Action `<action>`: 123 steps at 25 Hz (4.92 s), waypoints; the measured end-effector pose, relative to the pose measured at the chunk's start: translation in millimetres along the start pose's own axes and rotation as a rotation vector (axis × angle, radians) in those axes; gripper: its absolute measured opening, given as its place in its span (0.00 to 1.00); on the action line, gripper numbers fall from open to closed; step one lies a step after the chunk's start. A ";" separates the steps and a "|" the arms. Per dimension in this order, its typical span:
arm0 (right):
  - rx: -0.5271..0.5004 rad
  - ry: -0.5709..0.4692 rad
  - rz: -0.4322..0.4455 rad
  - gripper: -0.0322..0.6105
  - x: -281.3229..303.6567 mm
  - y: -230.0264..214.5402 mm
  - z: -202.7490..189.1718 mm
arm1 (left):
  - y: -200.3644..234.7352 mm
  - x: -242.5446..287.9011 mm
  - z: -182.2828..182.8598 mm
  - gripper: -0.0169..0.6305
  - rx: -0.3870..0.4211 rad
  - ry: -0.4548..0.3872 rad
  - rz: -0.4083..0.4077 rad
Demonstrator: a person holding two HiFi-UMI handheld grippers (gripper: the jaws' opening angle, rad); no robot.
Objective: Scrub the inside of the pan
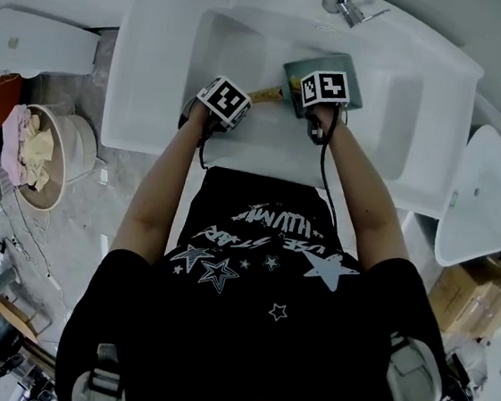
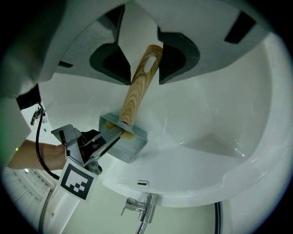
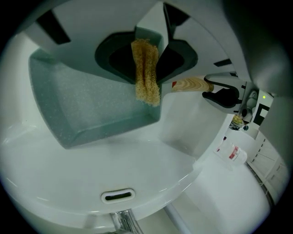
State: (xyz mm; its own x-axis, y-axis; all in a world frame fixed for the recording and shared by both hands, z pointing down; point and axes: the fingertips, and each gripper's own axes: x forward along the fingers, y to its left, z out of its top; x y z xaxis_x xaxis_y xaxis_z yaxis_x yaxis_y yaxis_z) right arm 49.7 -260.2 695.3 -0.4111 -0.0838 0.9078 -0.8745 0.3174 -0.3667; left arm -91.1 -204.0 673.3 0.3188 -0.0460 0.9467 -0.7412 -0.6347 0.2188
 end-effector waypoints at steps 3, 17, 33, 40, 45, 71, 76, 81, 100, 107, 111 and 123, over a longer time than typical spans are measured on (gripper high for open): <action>-0.010 0.011 -0.005 0.27 2.6 -1.4 -0.1 | -0.1 -0.3 -1.3 0.33 -0.007 0.002 0.001; -0.086 0.017 -0.104 0.27 -3.1 -19.1 1.9 | 0.4 -1.3 -2.2 0.33 -0.012 0.003 0.004; -0.112 -0.010 -0.317 0.28 -34.0 -95.2 10.4 | 0.4 -0.1 -2.8 0.33 -0.017 0.011 0.006; -0.074 -0.042 -0.349 0.29 -42.1 -115.8 13.7 | 0.8 -0.3 -1.7 0.33 -0.017 0.009 0.009; -0.070 -0.045 -0.359 0.29 -42.9 -115.9 13.6 | 0.6 -0.5 -3.1 0.33 -0.018 0.012 0.011; -0.059 -0.018 -0.033 0.27 -16.1 1.9 -12.4 | 0.2 1.7 -5.2 0.33 -0.037 0.027 0.001; -0.026 -0.023 -0.039 0.27 -8.7 3.4 -13.9 | 1.6 1.4 -5.8 0.33 -0.037 0.026 0.003; -0.024 -0.035 -0.047 0.27 -3.3 -0.1 -16.4 | 1.3 2.2 -6.2 0.33 -0.039 0.027 0.002; -0.031 -0.087 -0.165 0.27 -21.4 -51.7 -10.5 | 0.4 0.8 -6.7 0.33 -0.037 0.025 0.005; -0.080 -0.081 -0.250 0.27 -31.0 -76.9 -6.1 | 0.5 1.2 -6.7 0.33 -0.038 0.026 0.005; -0.090 -0.082 -0.280 0.27 -35.1 -86.2 -5.5 | 0.2 1.0 -7.4 0.33 -0.039 0.028 0.007; -0.121 -0.077 -0.380 0.28 -45.2 -115.0 0.1 | 0.3 1.7 -5.7 0.33 -0.036 0.030 0.011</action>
State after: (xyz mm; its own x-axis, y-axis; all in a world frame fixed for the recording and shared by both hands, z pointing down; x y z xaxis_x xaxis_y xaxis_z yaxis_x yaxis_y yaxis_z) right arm 168.8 -293.1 696.4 -0.0863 -0.2855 0.9545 -0.9331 0.3590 0.0230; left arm -94.1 -199.9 676.3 0.2933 -0.0289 0.9556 -0.7655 -0.6059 0.2166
